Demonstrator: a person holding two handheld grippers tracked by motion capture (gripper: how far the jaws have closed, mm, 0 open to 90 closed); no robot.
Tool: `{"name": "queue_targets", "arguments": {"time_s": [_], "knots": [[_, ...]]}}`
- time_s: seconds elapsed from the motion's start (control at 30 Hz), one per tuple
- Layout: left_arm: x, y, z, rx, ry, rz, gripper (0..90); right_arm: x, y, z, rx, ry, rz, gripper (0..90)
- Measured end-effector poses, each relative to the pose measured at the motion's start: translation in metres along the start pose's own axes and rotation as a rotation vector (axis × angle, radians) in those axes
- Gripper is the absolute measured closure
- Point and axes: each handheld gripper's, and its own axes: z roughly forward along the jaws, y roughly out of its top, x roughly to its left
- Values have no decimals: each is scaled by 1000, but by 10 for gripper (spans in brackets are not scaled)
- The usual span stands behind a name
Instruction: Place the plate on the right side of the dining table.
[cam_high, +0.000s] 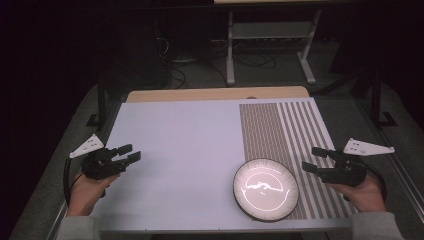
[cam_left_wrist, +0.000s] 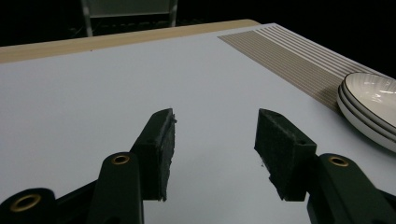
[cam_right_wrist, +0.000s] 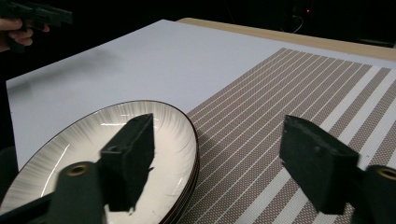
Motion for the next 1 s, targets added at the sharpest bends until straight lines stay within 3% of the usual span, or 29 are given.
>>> {"name": "queue_targets", "arguments": {"time_s": [0.07, 0.13, 0.17, 0.3, 0.4, 0.7, 0.73, 0.83, 0.93, 1.0], "knots": [[-2, 2, 1, 1, -4, -4, 496, 2, 1, -1, 10, -13, -2, 319], [-4, 5, 2, -1, -27, -24, 508, 3, 2, -1, 12, -14, -7, 344], [-8, 6, 6, 1, -52, -36, 536, 5, 2, -2, 23, -11, -9, 402], [-12, 9, 13, 36, -81, -44, 558, 8, 2, -2, 49, -14, -14, 467], [-20, 14, 26, 91, -113, -51, 558, 11, 0, -1, 97, -12, -6, 533], [-30, 23, 44, 119, -140, -51, 500, 20, -4, -1, 170, -10, 14, 645], [-33, 24, 49, 130, -163, -55, 500, 22, -5, -2, 191, -19, 23, 691], [-36, 26, 55, 138, -168, -49, 490, 24, -6, -3, 201, -17, 30, 730], [-39, 28, 61, 145, -196, -72, 470, 26, -7, -3, 212, -12, 44, 793], [-45, 29, 70, 172, -206, -57, 456, 27, -8, -2, 223, 6, 55, 853]]}}
